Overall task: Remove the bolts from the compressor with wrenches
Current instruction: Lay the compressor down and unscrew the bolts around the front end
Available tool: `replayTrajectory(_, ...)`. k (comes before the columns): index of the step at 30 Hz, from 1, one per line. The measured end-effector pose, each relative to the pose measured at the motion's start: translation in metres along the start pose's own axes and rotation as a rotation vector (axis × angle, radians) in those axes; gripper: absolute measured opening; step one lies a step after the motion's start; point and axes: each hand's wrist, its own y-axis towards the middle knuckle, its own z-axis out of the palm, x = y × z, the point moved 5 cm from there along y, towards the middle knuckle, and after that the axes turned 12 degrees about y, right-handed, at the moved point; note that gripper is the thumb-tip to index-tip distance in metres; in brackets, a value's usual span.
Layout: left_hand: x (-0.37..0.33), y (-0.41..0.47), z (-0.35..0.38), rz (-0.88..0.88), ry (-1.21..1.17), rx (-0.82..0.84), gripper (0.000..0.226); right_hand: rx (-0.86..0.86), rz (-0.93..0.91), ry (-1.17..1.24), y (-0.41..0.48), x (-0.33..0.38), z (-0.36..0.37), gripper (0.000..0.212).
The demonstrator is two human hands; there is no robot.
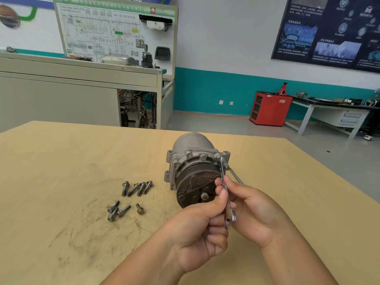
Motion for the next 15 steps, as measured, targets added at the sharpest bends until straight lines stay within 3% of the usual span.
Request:
replayTrajectory(3, 0.0, 0.0, 0.0, 0.039, 0.105, -0.028, 0.029, -0.2, -0.005, 0.052, -0.002, 0.001, -0.007, 0.019)
replayTrajectory(7, -0.004, 0.0, -0.004, 0.106, 0.304, -0.101, 0.065, -0.262, -0.011, 0.016, -0.002, 0.001, -0.009, 0.019)
replayTrajectory(9, -0.005, 0.0, -0.005, 0.146, 0.389, -0.117, 0.06, -0.288, -0.007, -0.007, -0.002, 0.002, -0.012, 0.017)
replayTrajectory(11, -0.006, -0.001, -0.001, 0.192, 0.486, -0.116, 0.038, -0.307, 0.0, -0.032, -0.003, 0.002, -0.015, 0.013)
replayTrajectory(15, -0.004, 0.004, 0.003, 0.243, 0.527, -0.14, 0.048, -0.347, -0.025, -0.059, -0.003, 0.003, -0.021, 0.014)
